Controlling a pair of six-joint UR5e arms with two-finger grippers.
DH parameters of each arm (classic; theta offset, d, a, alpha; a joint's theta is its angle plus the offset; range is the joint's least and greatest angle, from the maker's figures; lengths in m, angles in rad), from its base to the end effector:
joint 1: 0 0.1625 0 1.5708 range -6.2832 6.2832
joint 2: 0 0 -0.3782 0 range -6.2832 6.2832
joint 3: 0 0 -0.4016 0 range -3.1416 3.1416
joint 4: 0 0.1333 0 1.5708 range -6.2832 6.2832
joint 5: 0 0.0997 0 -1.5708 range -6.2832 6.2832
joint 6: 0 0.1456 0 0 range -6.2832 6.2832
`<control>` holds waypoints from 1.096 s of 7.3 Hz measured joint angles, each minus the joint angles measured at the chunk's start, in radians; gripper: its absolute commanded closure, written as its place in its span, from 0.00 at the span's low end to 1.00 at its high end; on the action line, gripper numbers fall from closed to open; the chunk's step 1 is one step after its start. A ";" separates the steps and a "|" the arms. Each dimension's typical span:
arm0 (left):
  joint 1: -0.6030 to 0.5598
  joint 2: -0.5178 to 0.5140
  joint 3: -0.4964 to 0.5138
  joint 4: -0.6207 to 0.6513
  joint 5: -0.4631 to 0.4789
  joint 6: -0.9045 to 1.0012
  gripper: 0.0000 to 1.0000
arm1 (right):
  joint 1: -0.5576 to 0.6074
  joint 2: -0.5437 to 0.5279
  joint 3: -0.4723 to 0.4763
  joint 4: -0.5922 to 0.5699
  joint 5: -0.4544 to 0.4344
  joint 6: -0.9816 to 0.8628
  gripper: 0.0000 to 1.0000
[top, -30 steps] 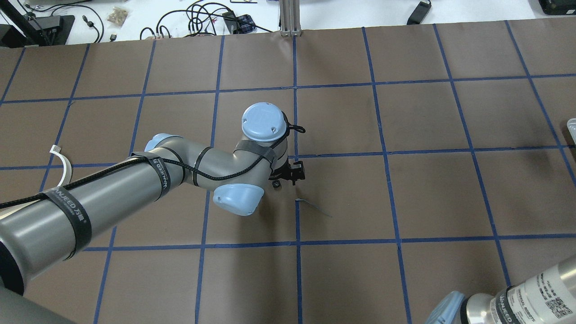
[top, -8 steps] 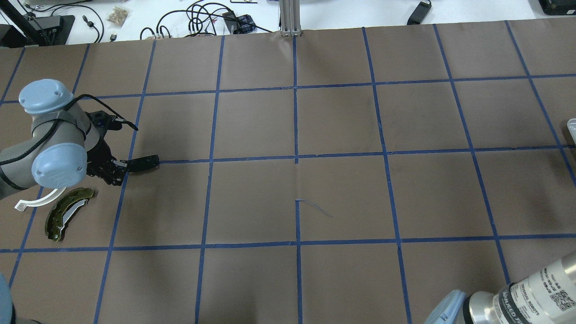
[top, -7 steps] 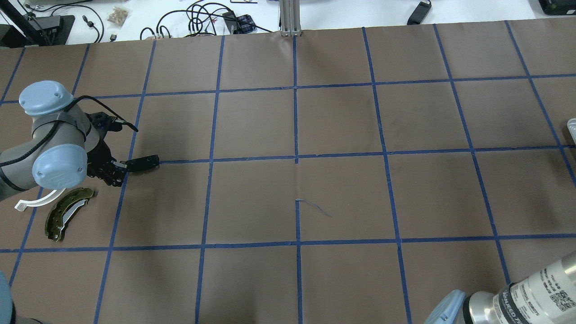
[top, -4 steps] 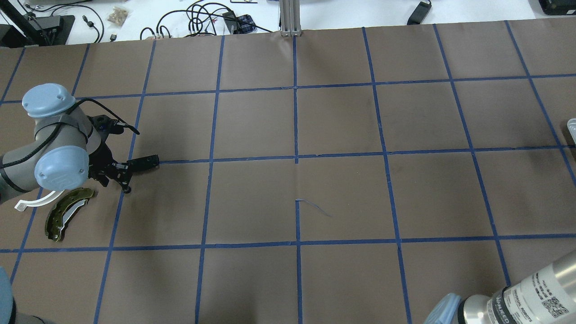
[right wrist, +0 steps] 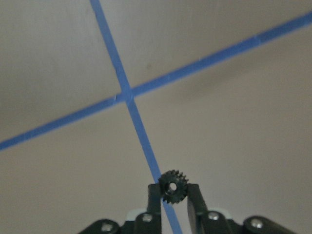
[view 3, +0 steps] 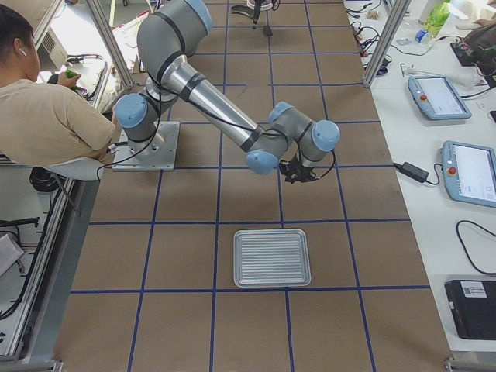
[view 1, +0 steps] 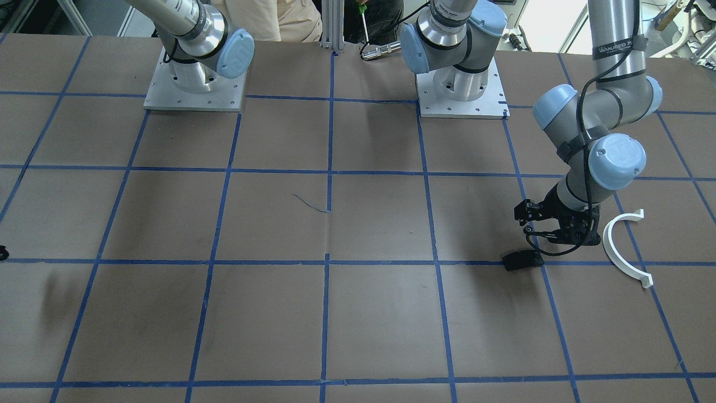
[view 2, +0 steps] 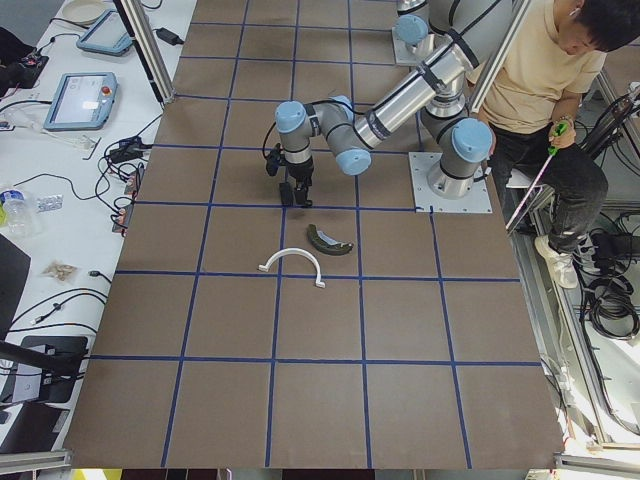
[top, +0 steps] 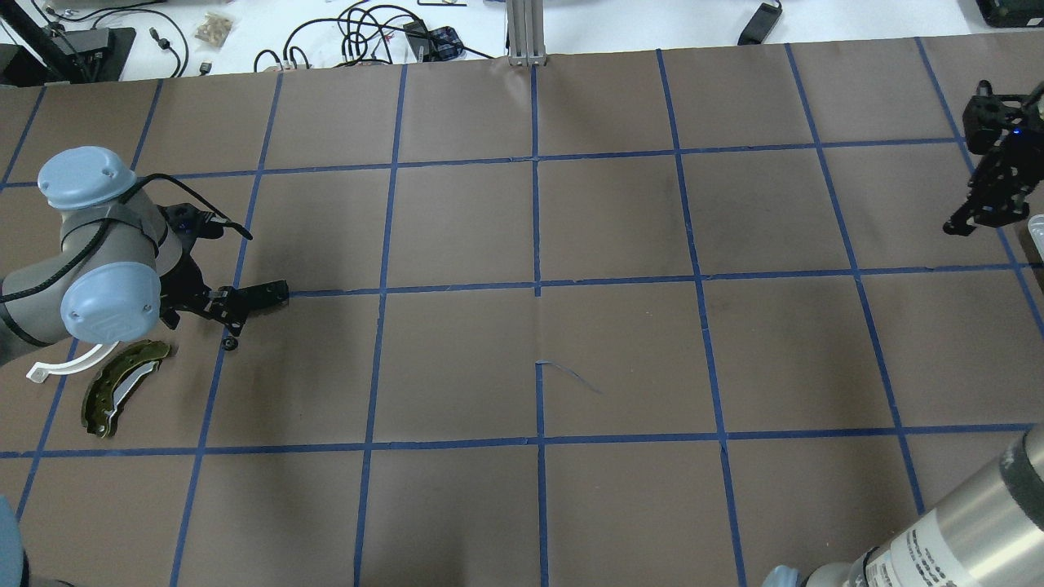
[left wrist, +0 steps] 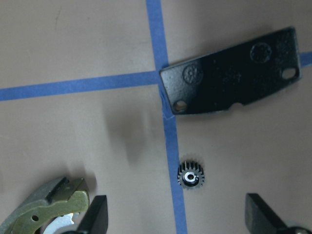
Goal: Place bearing gear from tray to pile
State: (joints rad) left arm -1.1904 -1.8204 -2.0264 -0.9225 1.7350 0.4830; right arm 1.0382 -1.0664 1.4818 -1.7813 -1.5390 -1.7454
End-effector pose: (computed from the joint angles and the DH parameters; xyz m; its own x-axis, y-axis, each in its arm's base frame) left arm 0.0805 -0.4962 0.1196 -0.9865 0.1138 -0.1181 0.0988 0.9871 0.1262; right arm -0.1951 -0.6026 0.1688 -0.3406 -0.9198 -0.1950 -0.9311 0.3588 -0.0660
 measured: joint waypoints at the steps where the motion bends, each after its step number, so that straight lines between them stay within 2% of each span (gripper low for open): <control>1: -0.012 0.013 0.032 -0.029 -0.005 -0.021 0.00 | 0.075 -0.011 0.009 0.010 0.030 0.090 1.00; 2: -0.036 0.019 0.099 -0.112 -0.006 -0.074 0.00 | 0.148 -0.027 0.028 0.014 0.066 0.184 1.00; 5: -0.175 0.069 0.397 -0.553 -0.006 -0.270 0.00 | 0.366 -0.088 0.105 0.000 0.140 0.476 1.00; 6: -0.221 0.100 0.460 -0.653 -0.009 -0.298 0.00 | 0.440 -0.099 0.115 -0.007 0.155 0.551 1.00; 8: -0.304 0.154 0.507 -0.715 -0.053 -0.323 0.00 | 0.554 -0.104 0.137 -0.057 0.199 0.636 1.00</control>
State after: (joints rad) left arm -1.4942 -1.6660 -1.5197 -1.6371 1.6820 0.1599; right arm 1.5920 -1.1701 1.6188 -1.8387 -1.3403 -1.1095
